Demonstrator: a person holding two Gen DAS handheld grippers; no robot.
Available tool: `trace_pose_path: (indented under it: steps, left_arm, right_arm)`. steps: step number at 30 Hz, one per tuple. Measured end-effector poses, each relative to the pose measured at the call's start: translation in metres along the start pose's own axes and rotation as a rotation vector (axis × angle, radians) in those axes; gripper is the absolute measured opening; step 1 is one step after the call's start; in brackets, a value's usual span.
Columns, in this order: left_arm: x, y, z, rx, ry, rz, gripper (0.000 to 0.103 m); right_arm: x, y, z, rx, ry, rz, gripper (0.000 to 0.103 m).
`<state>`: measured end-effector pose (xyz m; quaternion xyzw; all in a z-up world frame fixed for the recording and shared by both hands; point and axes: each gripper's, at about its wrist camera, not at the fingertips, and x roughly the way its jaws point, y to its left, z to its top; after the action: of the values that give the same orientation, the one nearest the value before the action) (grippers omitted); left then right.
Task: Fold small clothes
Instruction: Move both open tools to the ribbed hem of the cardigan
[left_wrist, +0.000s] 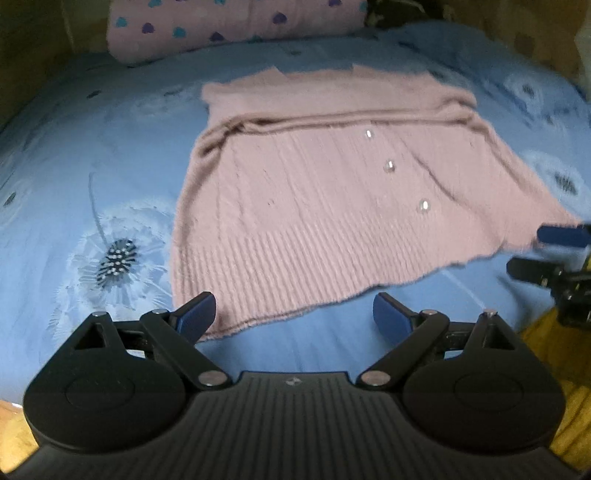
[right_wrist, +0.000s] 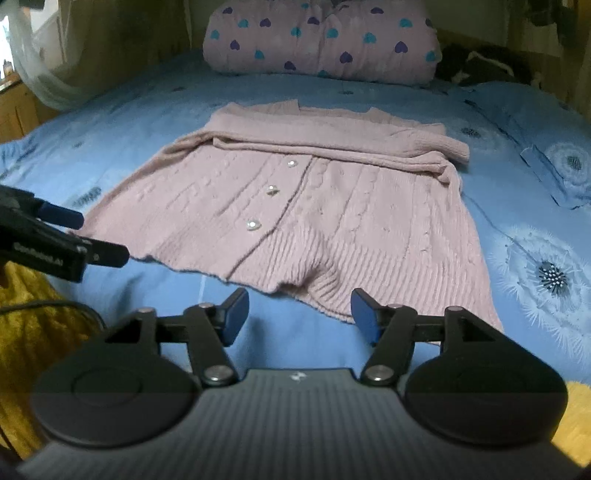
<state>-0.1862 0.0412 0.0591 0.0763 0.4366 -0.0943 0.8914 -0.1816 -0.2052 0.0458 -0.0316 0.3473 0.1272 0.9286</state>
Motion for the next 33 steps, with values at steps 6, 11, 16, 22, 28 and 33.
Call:
trace_pose_path:
  steps: [6,11,16,22,28,33]
  left_arm:
    - [0.018,-0.008,-0.004,0.062,0.008,0.030,0.098]
    - [0.029,-0.003,-0.004,0.063,-0.004,0.007,0.101]
    - [0.037,-0.002,-0.001,0.048,-0.023,0.009,0.102]
    - [0.044,-0.002,0.000,0.041,-0.042,0.014,0.103]
    - [0.048,-0.002,-0.003,0.036,-0.058,0.017,0.103]
    - [0.052,-0.006,-0.004,0.036,-0.092,0.040,0.103]
  right_arm:
    - [0.012,0.012,-0.006,-0.097,0.020,-0.101,0.063]
    - [0.021,0.006,-0.009,-0.070,0.003,-0.135,0.072]
    - [0.029,0.000,-0.005,-0.018,-0.017,-0.134,0.072]
    - [0.038,-0.006,-0.003,0.025,-0.036,-0.113,0.072]
    - [0.045,-0.013,-0.009,0.131,-0.091,-0.101,0.073]
    - [0.049,-0.008,-0.009,0.111,-0.095,-0.128,0.075]
